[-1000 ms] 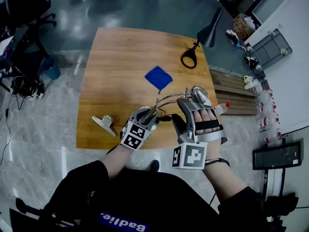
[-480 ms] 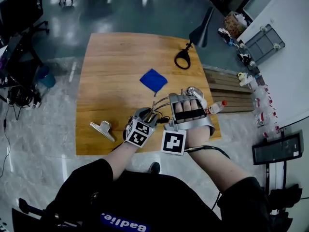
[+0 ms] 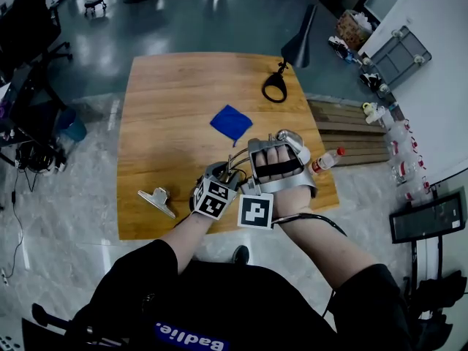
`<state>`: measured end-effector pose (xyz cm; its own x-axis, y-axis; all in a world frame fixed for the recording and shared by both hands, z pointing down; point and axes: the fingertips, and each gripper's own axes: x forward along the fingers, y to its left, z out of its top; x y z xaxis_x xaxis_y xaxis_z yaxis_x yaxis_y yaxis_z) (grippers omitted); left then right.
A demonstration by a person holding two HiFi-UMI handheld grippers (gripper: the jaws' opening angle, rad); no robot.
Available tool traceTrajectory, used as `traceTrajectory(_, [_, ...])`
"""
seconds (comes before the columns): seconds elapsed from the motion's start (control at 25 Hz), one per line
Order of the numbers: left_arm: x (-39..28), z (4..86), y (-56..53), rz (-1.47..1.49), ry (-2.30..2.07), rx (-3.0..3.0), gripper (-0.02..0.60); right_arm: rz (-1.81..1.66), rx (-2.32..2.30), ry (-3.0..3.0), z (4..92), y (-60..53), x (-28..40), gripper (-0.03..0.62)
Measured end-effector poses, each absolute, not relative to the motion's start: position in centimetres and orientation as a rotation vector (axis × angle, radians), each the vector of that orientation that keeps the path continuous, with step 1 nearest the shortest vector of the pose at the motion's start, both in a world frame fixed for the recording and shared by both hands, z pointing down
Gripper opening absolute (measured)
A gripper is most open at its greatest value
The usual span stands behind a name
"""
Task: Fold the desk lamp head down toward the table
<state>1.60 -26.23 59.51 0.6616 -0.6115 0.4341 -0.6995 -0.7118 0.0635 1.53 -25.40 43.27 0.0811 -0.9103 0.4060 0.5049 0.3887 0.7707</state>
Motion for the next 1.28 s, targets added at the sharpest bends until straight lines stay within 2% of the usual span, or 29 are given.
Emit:
traceTrajectory(0.64, [2.3,60.1,-27.4,0.532,-1.111,2.646,0.141,-1.292,0.448,-1.004,43.6,-25.2,1.9,0.14])
traceTrajectory(0.72, [2.6,60.1,-27.5,0.531,-1.109,2.652,0.132,-1.281,0.454,-0.993,43.5,-25.4,2.3,0.131])
traceTrajectory(0.84, [3.0,59.8,-27.4,0.518,-1.099,2.659,0.112,-1.242,0.471,-0.988,43.6,-25.6,3.4,0.075])
traceTrajectory(1.28, [2.8,59.0,-27.8,0.391,-1.124,2.635,0.112,-1.073,0.645,-1.198,44.5,-25.6,4.4,0.074])
